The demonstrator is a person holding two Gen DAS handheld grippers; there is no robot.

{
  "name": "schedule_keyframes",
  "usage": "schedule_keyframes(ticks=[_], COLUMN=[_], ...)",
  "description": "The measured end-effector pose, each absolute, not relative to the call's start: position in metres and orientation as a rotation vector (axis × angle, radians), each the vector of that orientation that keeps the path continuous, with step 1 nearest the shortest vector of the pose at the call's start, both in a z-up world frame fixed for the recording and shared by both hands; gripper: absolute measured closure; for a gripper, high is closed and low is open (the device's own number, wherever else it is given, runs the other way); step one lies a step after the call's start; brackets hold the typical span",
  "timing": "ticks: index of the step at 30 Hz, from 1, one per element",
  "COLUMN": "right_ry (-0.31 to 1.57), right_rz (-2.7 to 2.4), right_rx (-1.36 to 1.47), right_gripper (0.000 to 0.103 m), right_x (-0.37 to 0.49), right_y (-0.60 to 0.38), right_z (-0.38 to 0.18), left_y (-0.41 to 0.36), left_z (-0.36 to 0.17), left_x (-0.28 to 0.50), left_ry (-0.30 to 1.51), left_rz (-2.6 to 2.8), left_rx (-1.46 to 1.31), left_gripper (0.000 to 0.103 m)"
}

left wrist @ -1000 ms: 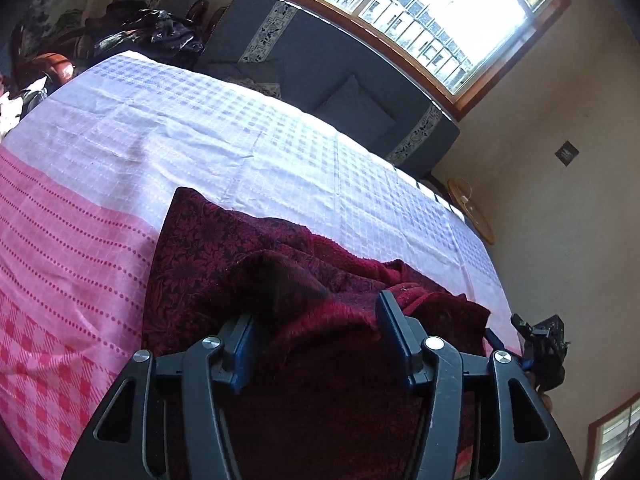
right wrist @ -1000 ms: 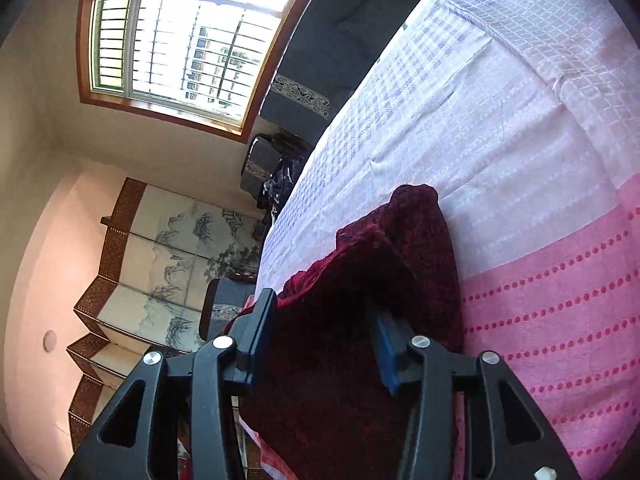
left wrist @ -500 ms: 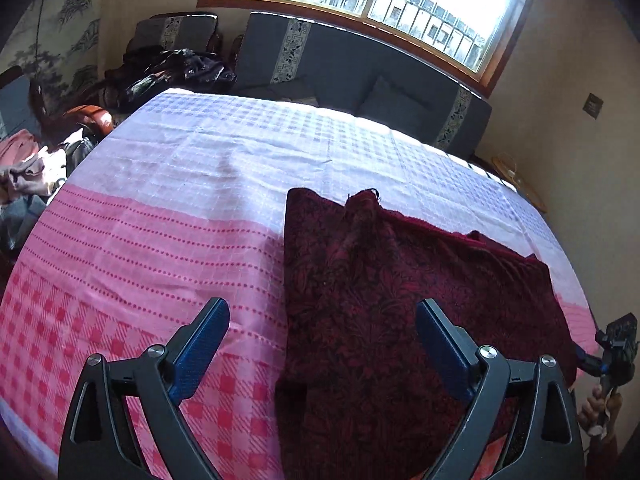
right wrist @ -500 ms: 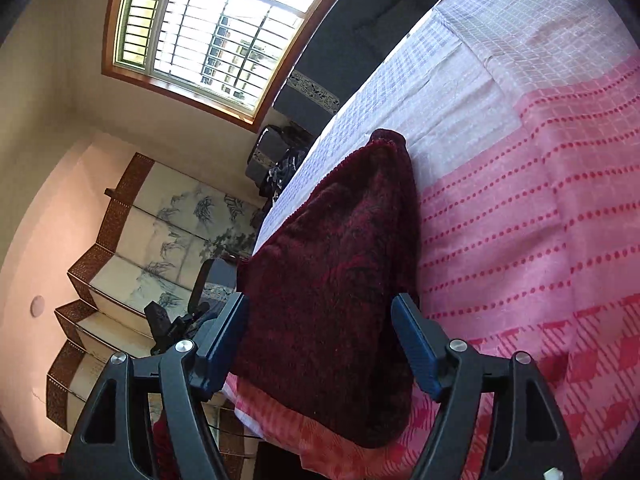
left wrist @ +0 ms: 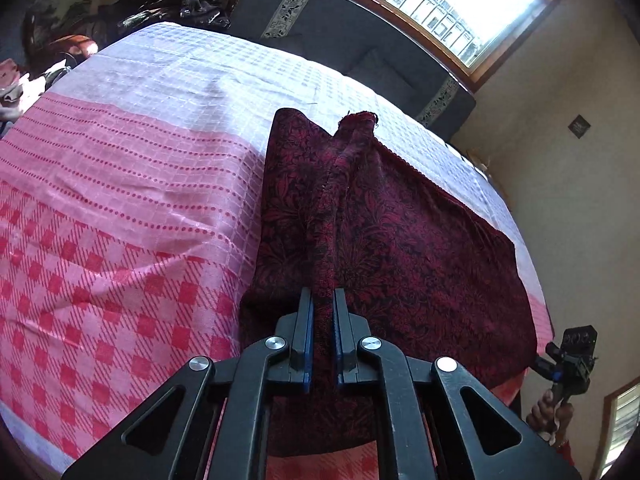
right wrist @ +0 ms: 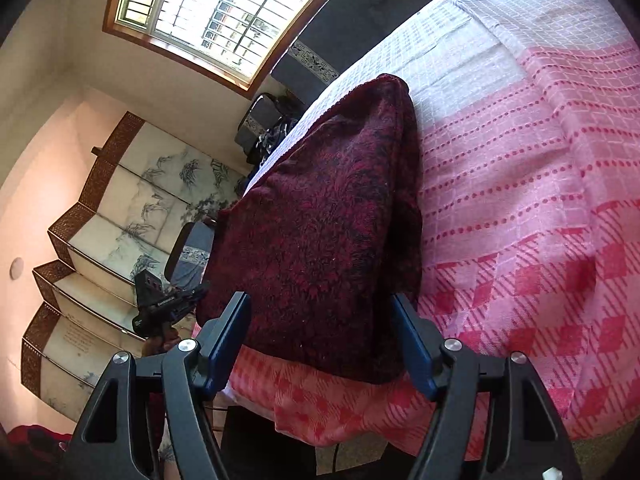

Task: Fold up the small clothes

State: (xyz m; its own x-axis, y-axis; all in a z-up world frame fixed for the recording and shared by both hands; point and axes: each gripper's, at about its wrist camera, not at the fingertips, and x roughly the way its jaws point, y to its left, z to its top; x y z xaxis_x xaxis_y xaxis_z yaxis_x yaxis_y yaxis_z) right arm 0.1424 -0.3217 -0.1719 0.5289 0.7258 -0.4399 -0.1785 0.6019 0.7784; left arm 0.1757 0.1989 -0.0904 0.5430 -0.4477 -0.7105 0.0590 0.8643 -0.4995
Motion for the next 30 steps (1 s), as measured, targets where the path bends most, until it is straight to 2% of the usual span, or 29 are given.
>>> schedule_keyframes(ticks=[2,4,10,14,15,17,19,22,27,30], right_ry=[0.886,0.911,0.932,0.919,0.915,0.927,0.915,0.858,0.776,0.789], right_rz=[0.601,0.583,0.569,0.56,0.563,0.565,0.531,0.459,0.502,0.559], right_rx=[0.716,0.702,0.684,0.701,0.719,0.731,0.684,0.549,0.455,0.399], right_gripper=[0.078,0.092,0.092,0.09,0.089,0.071,0.069,0.069,0.069,0.069], right_x=[0.145,0.142,0.12,0.123,0.125,0.128,0.128,0.135,0.174,0.202], right_y=[-0.316,-0.315,-0.32,-0.325,-0.327,-0.327,-0.326,-0.326,-0.311,-0.285], right_z=[-0.173,-0.177,-0.185,-0.187,-0.186,-0.184,-0.176,-0.148,-0.107,-0.098], left_y=[0.198,0.198,0.205,0.211,0.211,0.213,0.215,0.212,0.179,0.149], left_z=[-0.088,-0.09,-0.119,-0.114,-0.111,-0.104,-0.09,-0.063,-0.043,-0.049], left_x=[0.163,0.147,0.132,0.131,0.129,0.122,0.113,0.107,0.151,0.193], left_ry=[0.964,0.982,1.054,0.978,0.97,0.951,0.895,0.79,0.76,0.817], left_rz=[-0.303,-0.291,-0.28,-0.282,-0.271,-0.226,-0.174,-0.151,-0.346,-0.444], left_rx=[-0.457,-0.455,-0.463,-0.458,-0.442,-0.414,-0.377,-0.322,-0.341,-0.375], left_gripper=[0.095,0.095,0.095,0.094,0.092,0.083,0.071,0.058,0.058,0.058])
